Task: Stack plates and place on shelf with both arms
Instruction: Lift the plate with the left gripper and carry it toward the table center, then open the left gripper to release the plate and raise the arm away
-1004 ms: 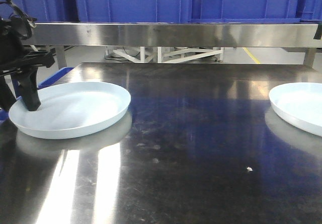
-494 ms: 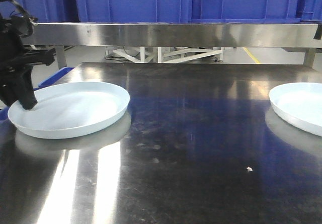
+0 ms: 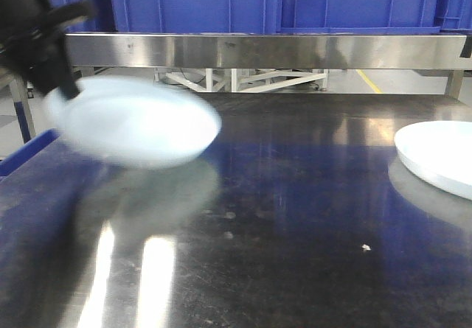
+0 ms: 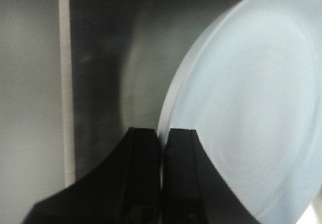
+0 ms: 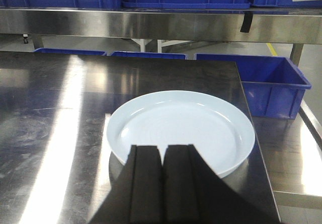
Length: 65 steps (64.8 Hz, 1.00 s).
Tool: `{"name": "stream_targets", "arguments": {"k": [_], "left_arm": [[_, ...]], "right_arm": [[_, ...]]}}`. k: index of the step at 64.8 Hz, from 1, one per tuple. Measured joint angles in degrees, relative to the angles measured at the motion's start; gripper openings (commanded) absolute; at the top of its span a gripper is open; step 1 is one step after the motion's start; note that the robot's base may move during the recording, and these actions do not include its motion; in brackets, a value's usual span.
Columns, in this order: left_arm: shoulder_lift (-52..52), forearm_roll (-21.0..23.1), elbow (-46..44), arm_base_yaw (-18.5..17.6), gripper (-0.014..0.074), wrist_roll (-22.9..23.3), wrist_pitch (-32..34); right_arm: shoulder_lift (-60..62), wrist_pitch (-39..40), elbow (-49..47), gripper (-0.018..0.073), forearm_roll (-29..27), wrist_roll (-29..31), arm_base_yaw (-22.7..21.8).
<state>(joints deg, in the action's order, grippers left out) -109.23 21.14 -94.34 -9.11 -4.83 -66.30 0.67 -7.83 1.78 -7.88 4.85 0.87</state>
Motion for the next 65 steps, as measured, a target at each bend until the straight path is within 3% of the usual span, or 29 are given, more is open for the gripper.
{"name": "stream_targets", "arguments": {"k": [8,31,40,53,65], "left_arm": [[0.00,3.99,-0.76,-3.15,0.0083,0.00,1.58],[-4.61,5.04,-0.87,-13.17,0.0085,-0.11,6.80],[-6.24,3.98,-0.87,-14.02,0.0148,-0.11,7.98],[-6.25,2.43,-0.87,-14.54,0.0381,-0.11,8.35],[-4.86,-0.14,-0.87,-15.93,0.0361,-0.11,9.15]], "right_arm": [[0.00,0.00,0.00,0.0049,0.00,0.00,0.00],[0.00,0.00,0.00,0.0049,0.00,0.00,0.00],[0.00,0.00,0.00,0.0049,0.00,0.00,0.00],[0.00,0.00,0.00,0.0049,0.00,0.00,0.00],[0.00,0.00,0.00,0.0049,0.00,0.00,0.00]]}}
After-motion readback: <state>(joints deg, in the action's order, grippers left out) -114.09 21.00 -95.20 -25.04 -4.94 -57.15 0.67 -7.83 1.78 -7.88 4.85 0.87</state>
